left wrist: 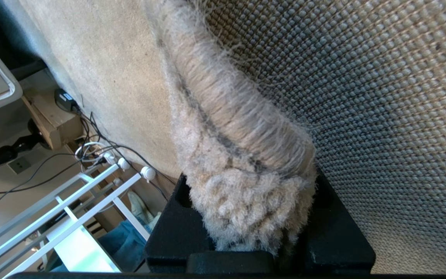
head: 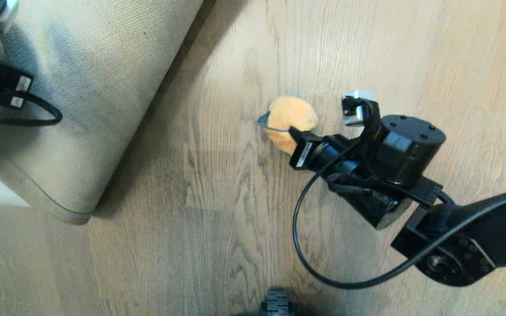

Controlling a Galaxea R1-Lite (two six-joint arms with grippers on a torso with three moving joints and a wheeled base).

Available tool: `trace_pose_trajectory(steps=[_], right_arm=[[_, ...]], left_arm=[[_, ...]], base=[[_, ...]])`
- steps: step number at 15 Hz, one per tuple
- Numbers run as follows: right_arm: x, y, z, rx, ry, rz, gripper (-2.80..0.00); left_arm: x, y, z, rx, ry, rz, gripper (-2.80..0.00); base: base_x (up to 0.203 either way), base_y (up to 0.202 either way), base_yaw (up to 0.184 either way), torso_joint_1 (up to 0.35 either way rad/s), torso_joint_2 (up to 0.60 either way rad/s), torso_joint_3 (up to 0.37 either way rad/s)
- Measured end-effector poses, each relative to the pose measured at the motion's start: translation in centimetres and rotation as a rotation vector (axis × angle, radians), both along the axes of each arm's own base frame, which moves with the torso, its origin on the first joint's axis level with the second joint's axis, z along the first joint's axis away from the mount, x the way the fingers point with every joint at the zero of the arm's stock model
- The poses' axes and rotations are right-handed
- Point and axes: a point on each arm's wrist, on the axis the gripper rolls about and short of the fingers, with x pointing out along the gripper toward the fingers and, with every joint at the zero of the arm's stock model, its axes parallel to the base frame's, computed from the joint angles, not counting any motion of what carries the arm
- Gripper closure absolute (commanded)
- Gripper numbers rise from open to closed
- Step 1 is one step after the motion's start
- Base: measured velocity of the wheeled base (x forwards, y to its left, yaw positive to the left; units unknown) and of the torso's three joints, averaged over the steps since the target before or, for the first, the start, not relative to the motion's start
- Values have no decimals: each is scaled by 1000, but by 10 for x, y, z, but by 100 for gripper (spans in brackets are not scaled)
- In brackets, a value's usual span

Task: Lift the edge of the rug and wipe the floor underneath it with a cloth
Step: Wipe the floor under the carpet with a rag

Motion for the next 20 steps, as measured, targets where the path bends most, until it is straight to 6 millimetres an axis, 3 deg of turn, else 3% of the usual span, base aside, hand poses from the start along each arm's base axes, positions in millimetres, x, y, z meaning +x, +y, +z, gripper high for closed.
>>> trace_pose_trajectory(steps=[5, 8, 14, 17, 20], right_arm=[[-70, 58, -25, -60, 48, 254, 0], [-83, 88, -41, -82, 61, 325, 0], [-62, 129, -74, -65, 95, 321, 0], [-34, 132, -80, -41, 89, 266, 0], [-3, 124, -70, -5, 64, 199, 0]], left_arm=[[0, 0, -1, -1, 3, 1, 0], [0, 0, -2, -1, 7, 1, 0], [1, 0, -4, 0, 13, 8, 0], [2, 0, -4, 0, 15, 10, 0], [2, 0, -5, 1, 18, 14, 0]], base=[[0, 0, 0, 0, 0, 0], [0, 0, 0, 0, 0, 0], [0, 0, 0, 0, 0, 0], [0, 0, 0, 0, 0, 0], [0, 0, 0, 0, 0, 0]])
